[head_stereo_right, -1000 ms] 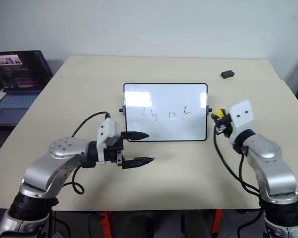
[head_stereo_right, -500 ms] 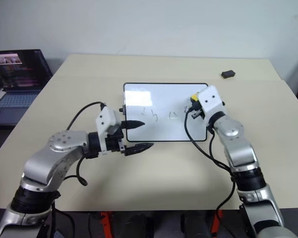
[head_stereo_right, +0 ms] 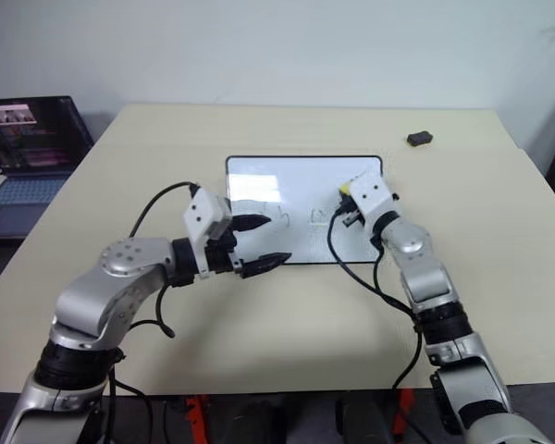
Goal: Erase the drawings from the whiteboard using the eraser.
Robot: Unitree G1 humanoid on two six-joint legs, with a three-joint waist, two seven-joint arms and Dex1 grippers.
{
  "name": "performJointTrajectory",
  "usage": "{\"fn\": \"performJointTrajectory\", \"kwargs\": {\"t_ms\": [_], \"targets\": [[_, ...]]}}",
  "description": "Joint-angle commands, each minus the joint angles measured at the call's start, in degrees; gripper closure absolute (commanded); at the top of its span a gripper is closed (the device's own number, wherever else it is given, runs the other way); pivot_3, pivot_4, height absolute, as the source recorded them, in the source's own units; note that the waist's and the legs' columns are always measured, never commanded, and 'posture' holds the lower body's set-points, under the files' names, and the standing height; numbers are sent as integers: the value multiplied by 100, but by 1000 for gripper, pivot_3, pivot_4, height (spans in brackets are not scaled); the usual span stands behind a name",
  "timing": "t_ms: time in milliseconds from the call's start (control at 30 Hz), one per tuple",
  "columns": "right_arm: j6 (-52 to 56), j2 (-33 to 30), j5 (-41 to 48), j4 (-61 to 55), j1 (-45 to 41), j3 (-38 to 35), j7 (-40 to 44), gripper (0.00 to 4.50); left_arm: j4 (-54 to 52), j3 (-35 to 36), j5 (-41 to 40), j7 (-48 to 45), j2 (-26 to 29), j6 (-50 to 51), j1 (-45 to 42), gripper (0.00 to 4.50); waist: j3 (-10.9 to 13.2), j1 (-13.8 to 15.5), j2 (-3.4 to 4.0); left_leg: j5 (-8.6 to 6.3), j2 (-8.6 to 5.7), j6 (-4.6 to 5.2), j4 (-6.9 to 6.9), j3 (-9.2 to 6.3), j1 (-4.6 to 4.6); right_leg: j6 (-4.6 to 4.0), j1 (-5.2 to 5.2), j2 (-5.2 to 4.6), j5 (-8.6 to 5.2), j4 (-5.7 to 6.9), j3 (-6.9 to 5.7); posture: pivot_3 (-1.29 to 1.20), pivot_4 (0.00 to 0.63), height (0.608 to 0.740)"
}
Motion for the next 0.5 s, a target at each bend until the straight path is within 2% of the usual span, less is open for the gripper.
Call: {"fn": "performJointTrajectory", "kwargs": {"t_ms": [33,233,500], "targets": [[464,-31,-139,1,386,379,362,3515,-92,55,31,-44,29,-66,-82,0,-1,-11,-1,0,1,0,4,0,0,1,2,0,1,1,0,0,150,740],[723,-169,-337,-359,572,594,578,3515,-87,46,45,-54,39,-65,-47,0,-4,-33,-4,1,0,1,19,2,4,9,10,1,10,-1,4,0,150,740],[-44,-162,-285,-1170,140,14,213,3516,10,127,111,-34,84,-113,82,0,0,-30,-2,3,-3,1,17,1,-17,10,-10,0,14,-3,4,0,150,740]]}}
